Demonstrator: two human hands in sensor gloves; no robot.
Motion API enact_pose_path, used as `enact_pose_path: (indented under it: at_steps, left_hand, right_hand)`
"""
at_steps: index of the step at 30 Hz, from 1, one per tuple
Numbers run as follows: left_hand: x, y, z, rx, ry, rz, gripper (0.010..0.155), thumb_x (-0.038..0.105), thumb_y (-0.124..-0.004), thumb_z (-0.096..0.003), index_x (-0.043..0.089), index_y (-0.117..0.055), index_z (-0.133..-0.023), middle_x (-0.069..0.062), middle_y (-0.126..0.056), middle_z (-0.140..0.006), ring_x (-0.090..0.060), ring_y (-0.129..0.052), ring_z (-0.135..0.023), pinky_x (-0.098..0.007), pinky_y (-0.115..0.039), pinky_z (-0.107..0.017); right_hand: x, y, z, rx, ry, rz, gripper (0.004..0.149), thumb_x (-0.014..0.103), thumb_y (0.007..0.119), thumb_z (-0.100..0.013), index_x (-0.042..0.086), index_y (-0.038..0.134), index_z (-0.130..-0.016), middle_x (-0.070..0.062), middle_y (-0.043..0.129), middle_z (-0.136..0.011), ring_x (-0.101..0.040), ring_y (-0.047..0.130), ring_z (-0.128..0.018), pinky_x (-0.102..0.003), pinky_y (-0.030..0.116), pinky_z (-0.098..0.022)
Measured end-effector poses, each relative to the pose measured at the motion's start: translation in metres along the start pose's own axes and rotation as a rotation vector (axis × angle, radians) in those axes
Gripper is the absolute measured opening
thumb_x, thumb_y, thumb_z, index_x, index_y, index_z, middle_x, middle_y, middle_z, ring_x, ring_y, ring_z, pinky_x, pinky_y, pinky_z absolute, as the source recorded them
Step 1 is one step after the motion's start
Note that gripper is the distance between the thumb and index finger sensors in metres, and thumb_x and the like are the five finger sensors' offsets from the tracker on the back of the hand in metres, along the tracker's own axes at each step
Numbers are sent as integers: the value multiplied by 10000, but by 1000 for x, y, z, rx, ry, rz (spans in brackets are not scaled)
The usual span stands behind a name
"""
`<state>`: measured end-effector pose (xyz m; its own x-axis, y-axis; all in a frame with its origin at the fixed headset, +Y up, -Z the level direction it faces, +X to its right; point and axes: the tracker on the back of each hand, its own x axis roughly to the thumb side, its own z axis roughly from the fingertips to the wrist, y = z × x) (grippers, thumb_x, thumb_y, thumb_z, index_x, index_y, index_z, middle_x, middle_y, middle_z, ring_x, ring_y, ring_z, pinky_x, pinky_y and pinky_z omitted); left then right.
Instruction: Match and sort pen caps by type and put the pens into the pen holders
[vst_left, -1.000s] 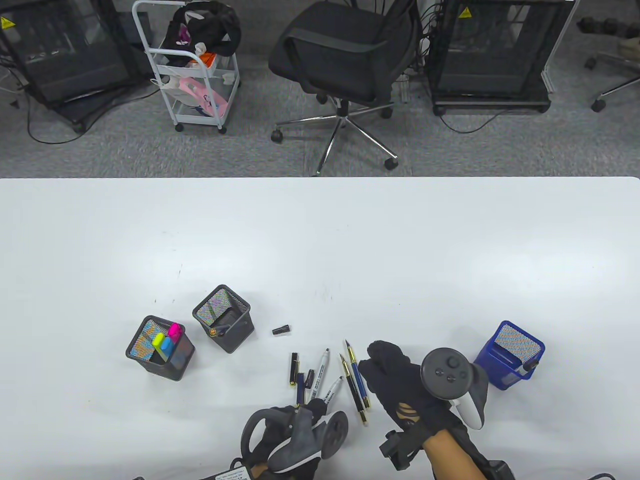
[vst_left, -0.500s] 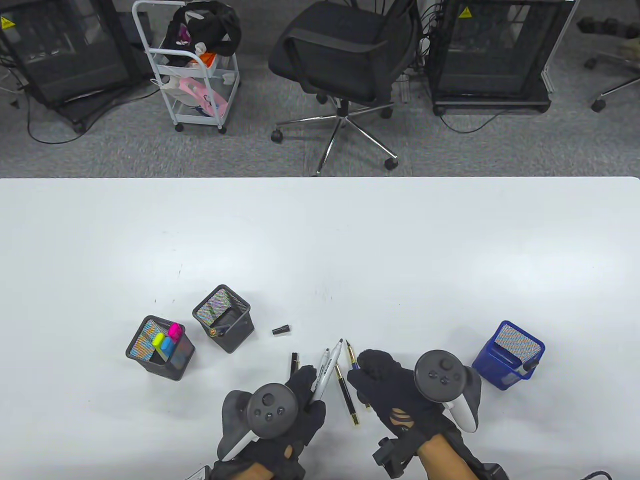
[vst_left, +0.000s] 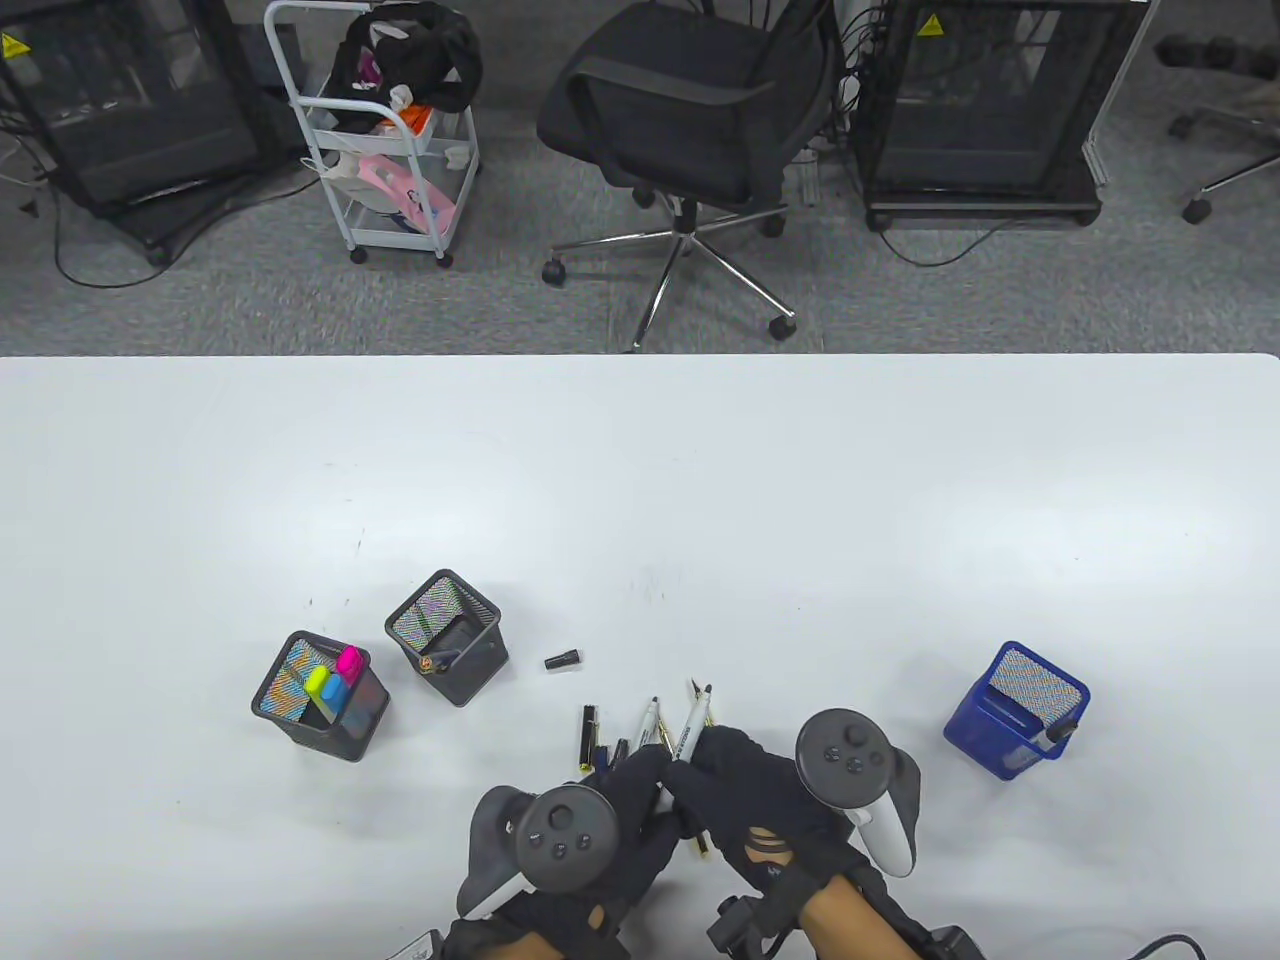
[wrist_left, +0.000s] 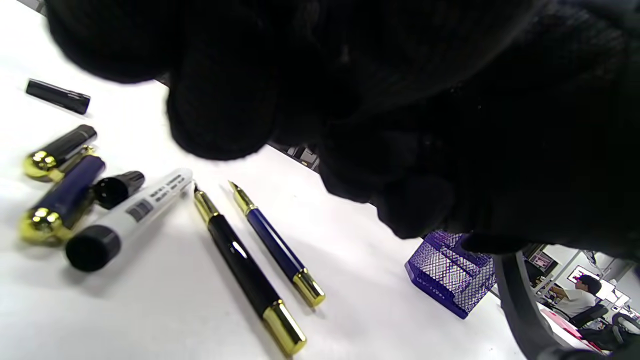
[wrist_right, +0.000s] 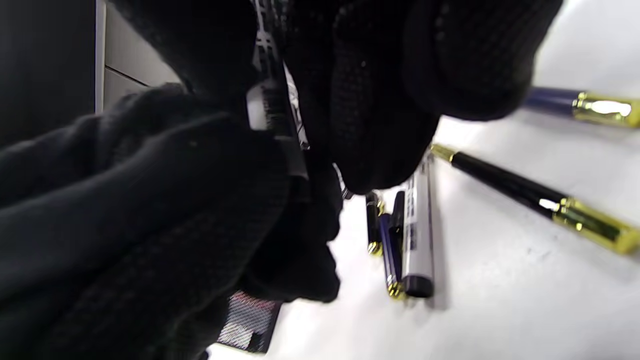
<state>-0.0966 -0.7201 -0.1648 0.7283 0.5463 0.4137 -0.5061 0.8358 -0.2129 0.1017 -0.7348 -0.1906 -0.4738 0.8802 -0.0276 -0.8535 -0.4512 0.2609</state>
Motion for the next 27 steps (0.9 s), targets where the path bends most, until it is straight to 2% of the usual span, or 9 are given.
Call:
enact_pose_path:
  at_steps: [4, 6, 7, 10, 12, 14, 17, 23, 27]
  left_hand:
    - [-2, 0, -5, -11, -16, 16, 645, 325, -884, -458, 35, -661, -989, -176, -979, -791, -326, -1072, -528, -618, -821, -452]
    - [-3, 12, -10, -31, 45, -22, 649, 382, -881, -449, 58, -704, -983, -195, -985, -801, -360, -1074, -546, -640, -811, -452]
    - [-3, 18, -13, -28, 70, -43, 607, 348, -877, -459, 73, -724, -978, -201, -981, -812, -373, -1069, -558, -646, -806, -454]
    - [-7, 51, -30, 51, 156, -254, 617, 340, -893, -454, 110, -716, -999, -181, -963, -857, -368, -1067, -583, -629, -817, -455]
    - [-11, 64, -46, 21, 222, -361, 628, 326, -897, -462, 150, -688, -1028, -160, -915, -932, -369, -1055, -628, -618, -813, -473]
    - [-18, 67, -63, 7, 274, -437, 627, 306, -911, -453, 176, -699, -1029, -141, -902, -961, -366, -1070, -615, -592, -835, -446]
    - [-27, 54, -87, -104, 362, -507, 616, 294, -909, -459, 209, -702, -1033, -131, -865, -1005, -370, -1076, -626, -563, -851, -424]
    - [-43, 17, -116, -157, 483, -692, 576, 264, -920, -451, 222, -759, -1002, -134, -913, -971, -332, -1128, -530, -512, -897, -345]
    - [-52, 7, -127, -166, 539, -762, 559, 262, -925, -449, 217, -783, -988, -140, -939, -947, -338, -1132, -517, -510, -899, -339]
  right_hand:
    - [0, -4, -1, -30, -15, -4, 567, 429, 882, -469, 26, 728, -838, -156, 1011, -654, -263, 1125, -438, -347, 956, -305]
    - [3, -12, -2, -57, -27, 4, 575, 431, 889, -467, 24, 725, -838, -159, 1010, -637, -260, 1115, -410, -346, 947, -301]
    - [3, -15, -2, -75, -32, 17, 582, 440, 890, -464, 25, 725, -837, -154, 1012, -626, -250, 1111, -395, -340, 945, -298]
    - [5, -32, 1, -148, -46, 25, 595, 448, 894, -462, 30, 717, -847, -150, 1005, -628, -248, 1097, -393, -341, 935, -305]
    - [3, -41, 2, -167, -41, 11, 599, 451, 894, -463, 34, 712, -853, -148, 1000, -636, -248, 1093, -400, -342, 931, -313]
    - [0, -46, 3, -187, -32, -9, 600, 450, 894, -464, 35, 710, -856, -149, 997, -639, -251, 1091, -404, -345, 930, -315]
    - [-2, -50, 4, -193, -26, -6, 599, 448, 892, -466, 36, 707, -859, -149, 996, -644, -252, 1090, -411, -346, 929, -320]
    - [-2, -52, 4, -200, -34, 19, 597, 446, 892, -467, 38, 706, -862, -149, 995, -650, -255, 1090, -418, -349, 929, -325]
    - [-3, -54, 3, -202, -33, 28, 595, 443, 893, -467, 38, 707, -862, -150, 994, -651, -257, 1090, -420, -351, 928, -326]
